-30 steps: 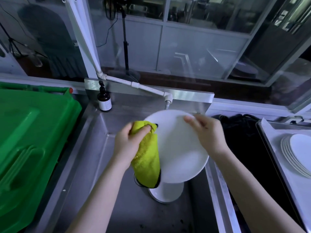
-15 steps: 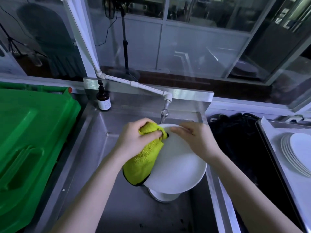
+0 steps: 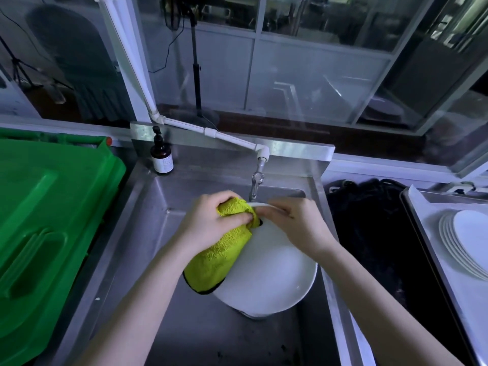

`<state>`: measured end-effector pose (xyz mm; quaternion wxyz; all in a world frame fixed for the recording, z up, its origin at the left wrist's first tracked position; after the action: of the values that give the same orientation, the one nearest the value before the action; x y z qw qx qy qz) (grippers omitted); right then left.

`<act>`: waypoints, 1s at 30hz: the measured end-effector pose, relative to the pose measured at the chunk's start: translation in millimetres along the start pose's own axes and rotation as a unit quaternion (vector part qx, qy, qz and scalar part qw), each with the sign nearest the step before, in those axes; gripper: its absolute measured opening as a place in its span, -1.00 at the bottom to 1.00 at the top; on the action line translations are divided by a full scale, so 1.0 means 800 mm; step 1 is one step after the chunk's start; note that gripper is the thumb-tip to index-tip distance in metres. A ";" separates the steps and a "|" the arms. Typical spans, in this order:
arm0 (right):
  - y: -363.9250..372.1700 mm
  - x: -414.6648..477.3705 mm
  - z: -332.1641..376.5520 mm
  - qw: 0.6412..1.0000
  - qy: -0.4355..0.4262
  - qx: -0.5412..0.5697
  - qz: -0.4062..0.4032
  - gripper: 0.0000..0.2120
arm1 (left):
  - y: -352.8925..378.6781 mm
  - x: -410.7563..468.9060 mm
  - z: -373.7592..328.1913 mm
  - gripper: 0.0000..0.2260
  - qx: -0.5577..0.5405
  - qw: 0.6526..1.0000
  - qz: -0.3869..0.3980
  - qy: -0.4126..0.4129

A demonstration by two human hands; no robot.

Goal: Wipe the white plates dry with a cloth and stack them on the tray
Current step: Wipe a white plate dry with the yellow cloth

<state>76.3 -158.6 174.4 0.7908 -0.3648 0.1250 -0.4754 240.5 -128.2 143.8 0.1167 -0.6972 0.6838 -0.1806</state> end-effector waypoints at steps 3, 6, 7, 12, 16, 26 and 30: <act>-0.028 -0.007 -0.031 0.988 0.088 0.079 -0.103 -0.58 | -0.024 -0.010 0.034 -0.84 -0.151 0.979 -0.116 -0.077; -0.029 -0.032 -0.059 0.889 0.190 0.298 -0.291 -0.53 | -0.010 -0.033 0.075 -0.89 -0.320 0.894 -0.257 -0.180; -0.017 -0.041 -0.061 0.849 0.218 0.339 -0.341 -0.53 | 0.001 -0.040 0.081 -0.88 -0.347 0.868 -0.290 -0.205; 0.014 -0.053 -0.067 0.865 0.240 0.337 -0.282 -0.61 | 0.002 -0.053 0.098 -0.91 -0.377 0.833 -0.334 -0.230; -0.033 -0.024 -0.060 0.943 0.177 0.246 -0.135 -0.84 | -0.027 -0.050 0.084 -0.84 -0.276 0.895 -0.288 -0.200; -0.043 -0.007 0.007 0.996 0.006 -0.031 -0.078 -0.54 | -0.027 -0.016 0.000 -0.87 -0.137 0.987 -0.082 -0.022; -0.060 -0.023 -0.036 0.959 0.123 0.154 -0.204 -0.47 | -0.027 -0.028 0.043 -0.87 -0.285 0.931 -0.177 -0.142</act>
<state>19.8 -169.8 185.0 0.7020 -0.1953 0.0697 -0.6813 274.0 -108.2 119.4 -0.0249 -0.8292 0.5484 0.1050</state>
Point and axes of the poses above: each hand's wrist, its own x-axis towards the middle knuckle, its own y-axis out of the palm, z = x × y, the point moved 8 cm from there along x, towards the middle knuckle, and after that the axes turned 5 degrees about z, right-handed, at the moved point
